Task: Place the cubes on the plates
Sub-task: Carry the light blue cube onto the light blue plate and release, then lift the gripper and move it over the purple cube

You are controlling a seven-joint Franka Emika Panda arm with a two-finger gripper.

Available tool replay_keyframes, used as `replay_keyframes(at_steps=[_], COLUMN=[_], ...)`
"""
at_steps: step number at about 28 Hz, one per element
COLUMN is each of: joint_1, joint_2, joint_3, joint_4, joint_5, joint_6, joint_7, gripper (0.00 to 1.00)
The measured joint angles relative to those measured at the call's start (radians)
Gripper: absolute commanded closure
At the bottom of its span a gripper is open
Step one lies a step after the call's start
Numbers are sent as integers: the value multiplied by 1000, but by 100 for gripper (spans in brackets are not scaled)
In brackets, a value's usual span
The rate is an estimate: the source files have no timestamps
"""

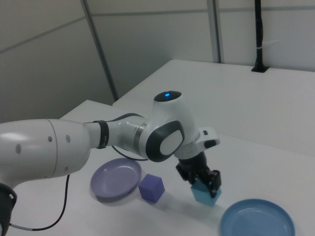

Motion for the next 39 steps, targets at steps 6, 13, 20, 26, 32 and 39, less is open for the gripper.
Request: replay_keyframes(at_steps=[6, 13, 20, 26, 32, 39], joint_1=[-90, -206, -217, -211, -206, -153], joint_2=[9, 106, 125, 123, 120, 57], joint_3=[-58, -72, -71, -70, -60, -55], joint_4=[41, 74, 86, 96, 99, 103], joint_5=[24, 47, 104, 149, 150, 206], joint_6=[0, 107, 122, 122, 121, -33], joint_7=[-60, -92, -144, -185, -186, -185], gripper=[100, 90, 3, 0, 0, 0])
